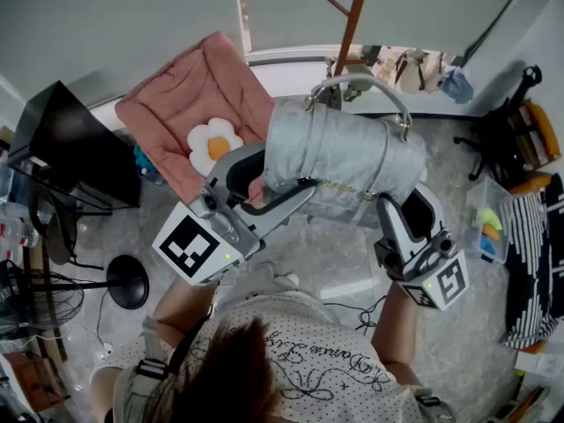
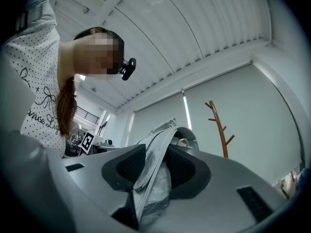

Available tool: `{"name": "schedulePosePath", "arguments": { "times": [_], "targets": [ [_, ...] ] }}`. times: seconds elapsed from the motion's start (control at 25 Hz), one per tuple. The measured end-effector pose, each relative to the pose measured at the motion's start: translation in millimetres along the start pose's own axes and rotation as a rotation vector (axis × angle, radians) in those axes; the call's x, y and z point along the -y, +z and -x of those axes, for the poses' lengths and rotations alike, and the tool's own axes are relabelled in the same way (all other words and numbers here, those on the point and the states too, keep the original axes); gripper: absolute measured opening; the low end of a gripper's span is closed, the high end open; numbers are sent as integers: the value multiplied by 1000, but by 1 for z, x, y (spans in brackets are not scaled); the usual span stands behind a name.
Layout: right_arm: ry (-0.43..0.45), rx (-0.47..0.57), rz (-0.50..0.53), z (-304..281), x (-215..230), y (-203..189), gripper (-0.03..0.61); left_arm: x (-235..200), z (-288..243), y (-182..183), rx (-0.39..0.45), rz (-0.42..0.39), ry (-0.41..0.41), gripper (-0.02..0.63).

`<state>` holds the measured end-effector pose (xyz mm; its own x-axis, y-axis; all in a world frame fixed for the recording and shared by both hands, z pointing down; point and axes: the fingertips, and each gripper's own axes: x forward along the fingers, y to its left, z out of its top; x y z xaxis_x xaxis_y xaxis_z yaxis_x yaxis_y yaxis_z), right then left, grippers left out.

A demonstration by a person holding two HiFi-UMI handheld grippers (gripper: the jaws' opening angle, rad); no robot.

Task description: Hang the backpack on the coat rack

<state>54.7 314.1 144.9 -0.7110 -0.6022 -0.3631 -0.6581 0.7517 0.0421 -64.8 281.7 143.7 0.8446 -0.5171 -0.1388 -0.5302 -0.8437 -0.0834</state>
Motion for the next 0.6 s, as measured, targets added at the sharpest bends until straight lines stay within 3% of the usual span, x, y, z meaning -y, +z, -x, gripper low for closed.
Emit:
{"name": "schedulePosePath", "arguments": {
  "times": [0.6],
  "targets": [
    [-13, -55, -78, -2, 5, -13, 154, -3, 3, -5, -8, 5, 16, 244]
  ]
}}
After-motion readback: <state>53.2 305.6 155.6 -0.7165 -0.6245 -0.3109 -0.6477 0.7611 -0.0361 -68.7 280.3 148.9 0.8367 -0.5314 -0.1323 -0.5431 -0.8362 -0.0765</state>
